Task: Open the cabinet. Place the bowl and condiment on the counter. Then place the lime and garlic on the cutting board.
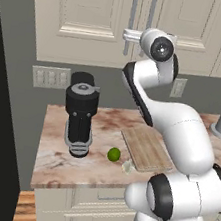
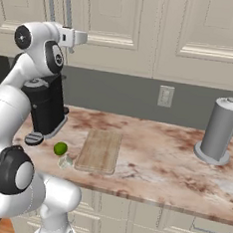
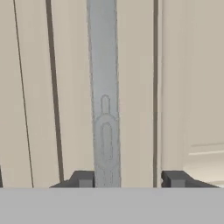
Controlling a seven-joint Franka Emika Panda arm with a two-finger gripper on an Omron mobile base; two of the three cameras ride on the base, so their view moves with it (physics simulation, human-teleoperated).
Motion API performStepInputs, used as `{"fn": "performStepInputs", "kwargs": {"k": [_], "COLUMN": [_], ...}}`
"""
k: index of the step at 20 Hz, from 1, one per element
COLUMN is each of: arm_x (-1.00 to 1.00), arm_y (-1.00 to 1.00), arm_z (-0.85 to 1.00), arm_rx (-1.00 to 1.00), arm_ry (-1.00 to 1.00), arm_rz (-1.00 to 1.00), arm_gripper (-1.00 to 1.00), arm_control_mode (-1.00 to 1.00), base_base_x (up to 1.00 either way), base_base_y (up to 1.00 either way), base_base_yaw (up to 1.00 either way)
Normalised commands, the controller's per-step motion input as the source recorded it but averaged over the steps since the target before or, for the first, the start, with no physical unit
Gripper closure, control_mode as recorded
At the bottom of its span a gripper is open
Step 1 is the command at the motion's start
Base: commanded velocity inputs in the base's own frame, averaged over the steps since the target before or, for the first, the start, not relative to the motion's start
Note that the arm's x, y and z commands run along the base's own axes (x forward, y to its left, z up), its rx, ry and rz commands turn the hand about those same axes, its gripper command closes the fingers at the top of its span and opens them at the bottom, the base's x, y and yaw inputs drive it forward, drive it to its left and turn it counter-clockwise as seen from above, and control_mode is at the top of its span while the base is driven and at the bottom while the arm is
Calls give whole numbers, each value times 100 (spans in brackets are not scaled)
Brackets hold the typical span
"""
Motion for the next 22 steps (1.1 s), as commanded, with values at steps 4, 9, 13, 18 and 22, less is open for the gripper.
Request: {"fn": "performStepInputs", "kwargs": {"k": [4,9,13,18,22], "arm_x": [0,-5,-3,11,0], "arm_y": [6,23,16,17,6], "arm_z": [0,3,6,0,0], "arm_rx": [0,0,0,0,0], "arm_ry": [-2,-7,-3,0,0], "arm_rz": [0,0,0,0,0], "arm_gripper": [100,100,100,100,100], "arm_control_mode": [-100,-100,-100,-100,-100], "base_base_x": [0,0,0,0,0], "base_base_y": [0,0,0,0,0], "base_base_yaw": [0,0,0,0,0]}}
